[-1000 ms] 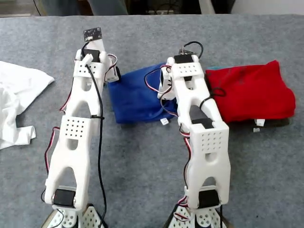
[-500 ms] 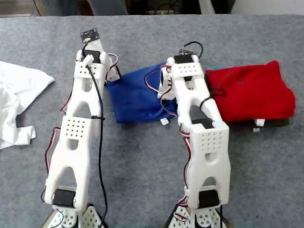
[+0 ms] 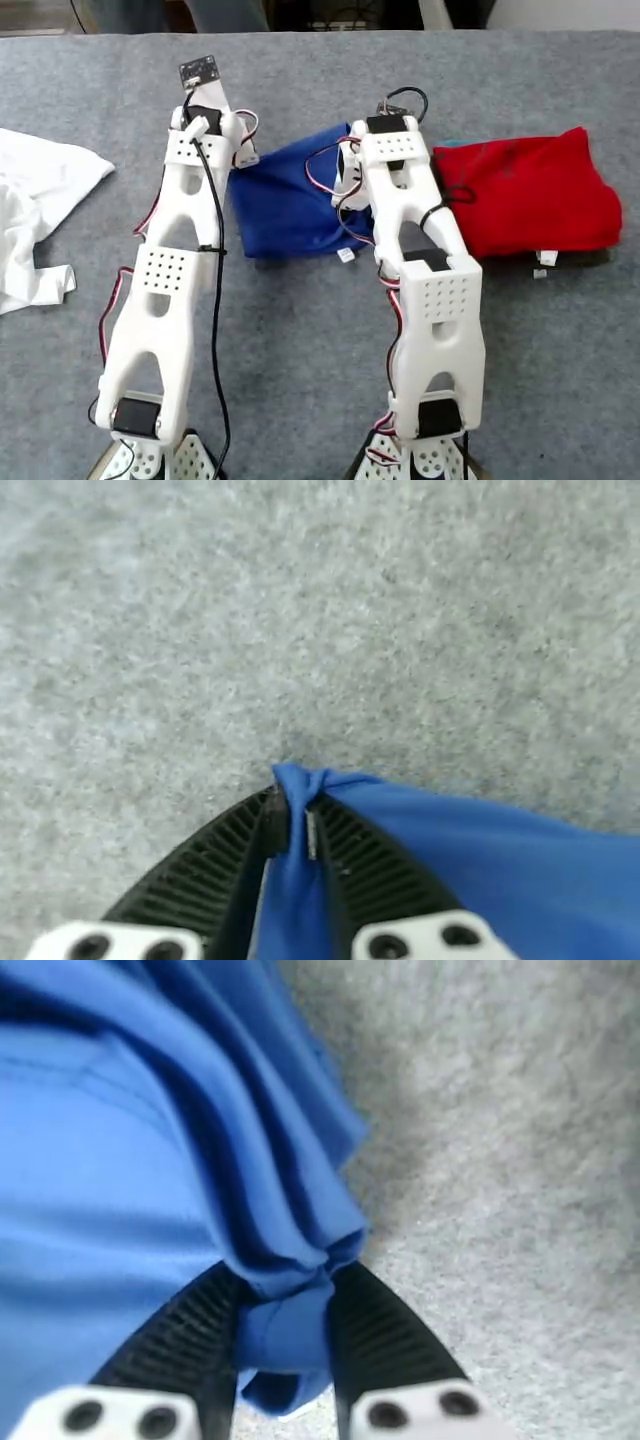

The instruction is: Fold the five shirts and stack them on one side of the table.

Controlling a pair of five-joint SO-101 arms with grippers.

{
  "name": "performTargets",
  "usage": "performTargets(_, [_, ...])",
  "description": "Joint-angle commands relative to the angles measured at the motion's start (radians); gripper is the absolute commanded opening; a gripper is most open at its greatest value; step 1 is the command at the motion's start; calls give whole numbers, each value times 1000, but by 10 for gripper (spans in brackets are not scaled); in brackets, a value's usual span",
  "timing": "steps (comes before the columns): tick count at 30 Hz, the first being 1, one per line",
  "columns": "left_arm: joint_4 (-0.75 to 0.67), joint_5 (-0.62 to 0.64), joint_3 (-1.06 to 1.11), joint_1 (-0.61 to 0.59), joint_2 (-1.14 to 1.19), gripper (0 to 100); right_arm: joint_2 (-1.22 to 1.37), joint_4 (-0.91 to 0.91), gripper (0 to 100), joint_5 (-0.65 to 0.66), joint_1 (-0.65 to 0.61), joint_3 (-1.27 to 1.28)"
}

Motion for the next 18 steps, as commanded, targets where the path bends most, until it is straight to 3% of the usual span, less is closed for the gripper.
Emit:
performTargets(1, [-29, -25, -91, 28, -17, 28, -33, 29, 13, -3, 29, -16])
performTargets(3, [-25, -28, -189, 41, -17, 28, -79, 49, 13, -3, 31, -33])
performTargets(9, [-58, -29, -180, 93, -141, 28, -263, 77, 13, 57, 52, -54])
performTargets(18, [-189, -25, -179, 205, -276, 28, -601, 126, 13, 172, 258, -42])
